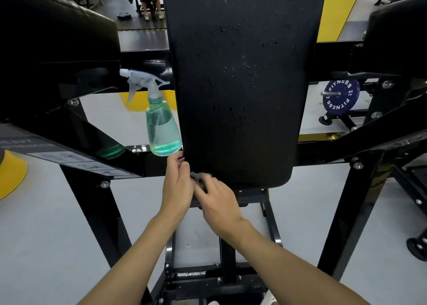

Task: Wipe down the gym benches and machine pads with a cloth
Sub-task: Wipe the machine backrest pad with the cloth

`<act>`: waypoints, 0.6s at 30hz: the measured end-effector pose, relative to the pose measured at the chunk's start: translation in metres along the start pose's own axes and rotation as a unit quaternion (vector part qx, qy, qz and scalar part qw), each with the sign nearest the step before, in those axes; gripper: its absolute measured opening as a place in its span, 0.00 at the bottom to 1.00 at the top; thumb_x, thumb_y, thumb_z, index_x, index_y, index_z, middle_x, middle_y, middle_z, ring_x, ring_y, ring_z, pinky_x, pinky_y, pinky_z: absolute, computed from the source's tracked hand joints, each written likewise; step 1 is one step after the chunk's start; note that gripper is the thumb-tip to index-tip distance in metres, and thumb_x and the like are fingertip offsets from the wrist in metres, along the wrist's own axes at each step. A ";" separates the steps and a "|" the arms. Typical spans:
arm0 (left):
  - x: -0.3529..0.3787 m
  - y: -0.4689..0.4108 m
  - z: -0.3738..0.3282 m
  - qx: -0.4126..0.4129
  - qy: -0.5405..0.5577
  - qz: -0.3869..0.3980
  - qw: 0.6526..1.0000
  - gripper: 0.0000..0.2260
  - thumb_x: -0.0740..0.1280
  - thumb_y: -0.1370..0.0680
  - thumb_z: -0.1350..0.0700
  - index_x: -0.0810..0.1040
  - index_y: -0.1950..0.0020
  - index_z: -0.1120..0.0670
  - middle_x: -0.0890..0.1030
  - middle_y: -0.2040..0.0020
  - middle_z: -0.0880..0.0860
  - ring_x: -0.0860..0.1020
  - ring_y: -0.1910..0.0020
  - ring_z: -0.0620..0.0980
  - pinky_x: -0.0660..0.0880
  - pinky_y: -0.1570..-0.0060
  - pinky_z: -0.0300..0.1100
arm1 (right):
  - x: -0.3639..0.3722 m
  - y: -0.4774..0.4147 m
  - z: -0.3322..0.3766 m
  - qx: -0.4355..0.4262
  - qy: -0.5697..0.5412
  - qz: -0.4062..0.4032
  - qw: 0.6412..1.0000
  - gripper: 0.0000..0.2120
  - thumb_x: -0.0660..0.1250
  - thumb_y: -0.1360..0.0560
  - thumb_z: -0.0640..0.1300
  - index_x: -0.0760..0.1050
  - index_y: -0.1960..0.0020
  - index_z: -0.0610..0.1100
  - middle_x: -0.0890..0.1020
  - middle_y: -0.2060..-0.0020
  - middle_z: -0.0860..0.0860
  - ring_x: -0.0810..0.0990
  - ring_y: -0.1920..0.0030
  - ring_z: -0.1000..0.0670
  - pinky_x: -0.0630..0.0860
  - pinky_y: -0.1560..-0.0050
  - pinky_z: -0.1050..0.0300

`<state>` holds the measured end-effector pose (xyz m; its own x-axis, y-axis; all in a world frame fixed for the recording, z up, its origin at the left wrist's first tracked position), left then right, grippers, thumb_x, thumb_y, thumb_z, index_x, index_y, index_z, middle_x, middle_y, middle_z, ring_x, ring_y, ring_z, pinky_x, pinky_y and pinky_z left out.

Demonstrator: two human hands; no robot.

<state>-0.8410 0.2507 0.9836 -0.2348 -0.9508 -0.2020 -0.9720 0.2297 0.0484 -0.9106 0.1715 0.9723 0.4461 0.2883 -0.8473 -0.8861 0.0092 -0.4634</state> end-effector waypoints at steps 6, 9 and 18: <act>-0.009 -0.007 -0.035 0.065 -0.008 -0.022 0.998 0.17 0.54 0.15 0.53 0.67 0.26 0.49 0.70 0.31 0.44 0.69 0.35 0.36 0.64 0.37 0.29 | -0.052 0.016 -0.081 0.104 0.015 -0.033 0.994 0.02 0.66 0.22 0.47 0.76 0.50 0.52 0.77 0.57 0.55 0.77 0.58 0.54 0.75 0.56 0.52; -0.007 -0.006 -0.037 0.065 0.009 -0.009 0.998 0.20 0.53 0.17 0.50 0.65 0.23 0.45 0.68 0.25 0.44 0.65 0.27 0.40 0.63 0.26 0.43 | -0.101 0.050 -0.138 0.256 0.008 -0.177 0.950 0.11 0.70 0.28 0.33 0.77 0.45 0.37 0.75 0.50 0.44 0.76 0.57 0.49 0.73 0.57 0.60; -0.009 -0.010 -0.043 0.048 0.005 -0.003 0.999 0.22 0.53 0.17 0.46 0.67 0.24 0.49 0.71 0.27 0.46 0.68 0.27 0.44 0.65 0.26 0.53 | -0.067 -0.022 -0.042 0.190 -0.047 -0.225 0.955 0.15 0.72 0.33 0.30 0.77 0.49 0.40 0.76 0.48 0.41 0.79 0.59 0.43 0.77 0.66 0.53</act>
<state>-0.8294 0.2485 1.0275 -0.2289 -0.9542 -0.1926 -0.9692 0.2418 -0.0462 -0.9160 0.1115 1.0285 0.7942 0.2586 -0.5498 -0.5980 0.4931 -0.6319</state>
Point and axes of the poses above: each hand's wrist, its own y-axis away from the middle knuckle, its own x-axis out of the palm, z = x × y, the point moved 8 cm from there along -y, towards the middle knuckle
